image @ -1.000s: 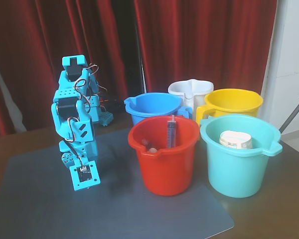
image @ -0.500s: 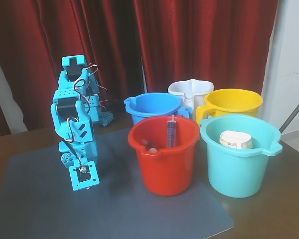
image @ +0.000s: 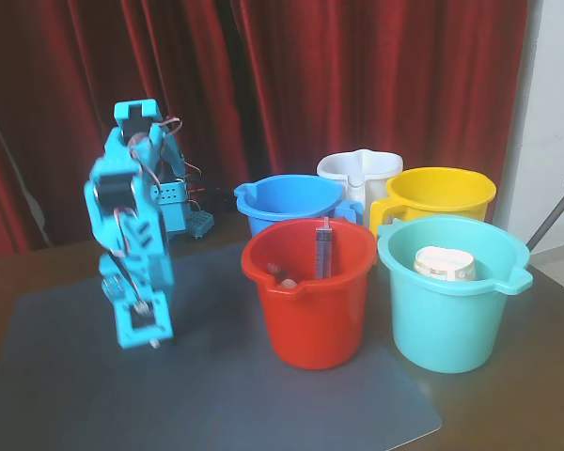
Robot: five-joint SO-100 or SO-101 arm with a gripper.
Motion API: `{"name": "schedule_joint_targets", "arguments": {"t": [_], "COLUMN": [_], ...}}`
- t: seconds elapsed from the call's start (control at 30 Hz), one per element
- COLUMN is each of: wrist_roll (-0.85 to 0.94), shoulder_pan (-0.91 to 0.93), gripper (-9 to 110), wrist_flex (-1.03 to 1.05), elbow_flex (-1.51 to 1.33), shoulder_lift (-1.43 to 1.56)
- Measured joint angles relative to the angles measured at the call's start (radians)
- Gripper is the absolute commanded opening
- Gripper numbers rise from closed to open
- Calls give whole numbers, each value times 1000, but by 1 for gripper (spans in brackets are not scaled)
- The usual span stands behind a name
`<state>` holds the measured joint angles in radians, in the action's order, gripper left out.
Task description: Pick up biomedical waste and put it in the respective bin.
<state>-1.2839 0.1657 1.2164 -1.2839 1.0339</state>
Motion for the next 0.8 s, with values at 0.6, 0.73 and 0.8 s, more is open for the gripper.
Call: {"name": "schedule_joint_targets", "arguments": {"t": [0.6,0.73,0.8], "wrist_roll": [-201,-333,-377], "shoulder_pan": [-262,-425,-477], "gripper": [0,0,0], "wrist_flex": [170,170,156], "elbow_flex": [-2,-2,-2], "shoulder_lift": [509,572,583]}}
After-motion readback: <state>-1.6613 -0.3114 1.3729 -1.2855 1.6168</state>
